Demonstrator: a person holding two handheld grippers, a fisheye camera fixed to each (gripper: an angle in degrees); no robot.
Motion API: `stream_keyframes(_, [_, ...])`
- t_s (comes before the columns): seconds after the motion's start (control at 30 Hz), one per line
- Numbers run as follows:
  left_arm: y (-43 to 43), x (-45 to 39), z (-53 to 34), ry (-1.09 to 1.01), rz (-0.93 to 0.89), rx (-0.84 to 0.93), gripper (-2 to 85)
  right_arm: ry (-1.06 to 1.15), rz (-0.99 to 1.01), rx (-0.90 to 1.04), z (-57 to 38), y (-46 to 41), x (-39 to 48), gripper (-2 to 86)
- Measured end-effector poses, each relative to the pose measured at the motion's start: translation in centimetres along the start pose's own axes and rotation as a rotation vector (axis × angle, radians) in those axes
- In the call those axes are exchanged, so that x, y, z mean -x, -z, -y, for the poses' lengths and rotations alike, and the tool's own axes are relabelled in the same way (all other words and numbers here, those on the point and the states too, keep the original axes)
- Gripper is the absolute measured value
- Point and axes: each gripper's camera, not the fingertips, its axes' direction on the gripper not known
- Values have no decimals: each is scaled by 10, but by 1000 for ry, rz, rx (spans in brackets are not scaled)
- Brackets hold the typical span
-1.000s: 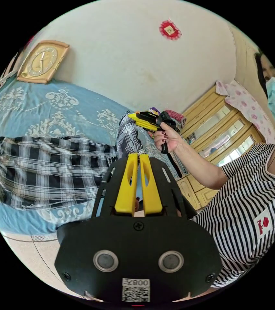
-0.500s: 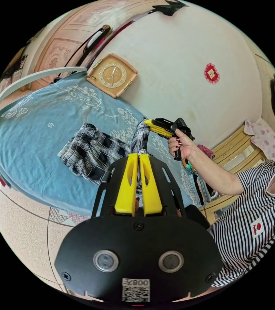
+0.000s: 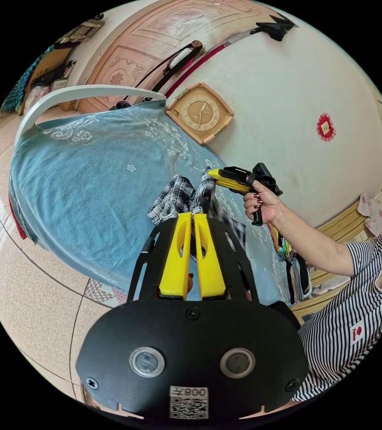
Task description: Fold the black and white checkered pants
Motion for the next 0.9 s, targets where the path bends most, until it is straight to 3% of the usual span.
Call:
stream_keyframes(0.27, [20,29,-1,50,22,-13,11,31,67,33,29,-64,-30,21])
stream_keyframes(0.43, [43,33,-12,96,88,-123,7,124,91,-25,23,-70,-32,15])
stream_keyframes(0.53, [54,16,-16,41,95,-203,3,183,5,-20,16,-91,-29,8])
stream_keyframes(0.67, [29,-13,-3,-109,129,-82,1,251,-144,101,23,-148,-24,3])
stream_keyframes(0.8, [11,1,1,-41,311,2,1,301,-256,149,30,-185,-20,1])
stream_keyframes(0.9, [13,11,-2,-1,252,-22,1,350,-290,179,33,-202,-19,1])
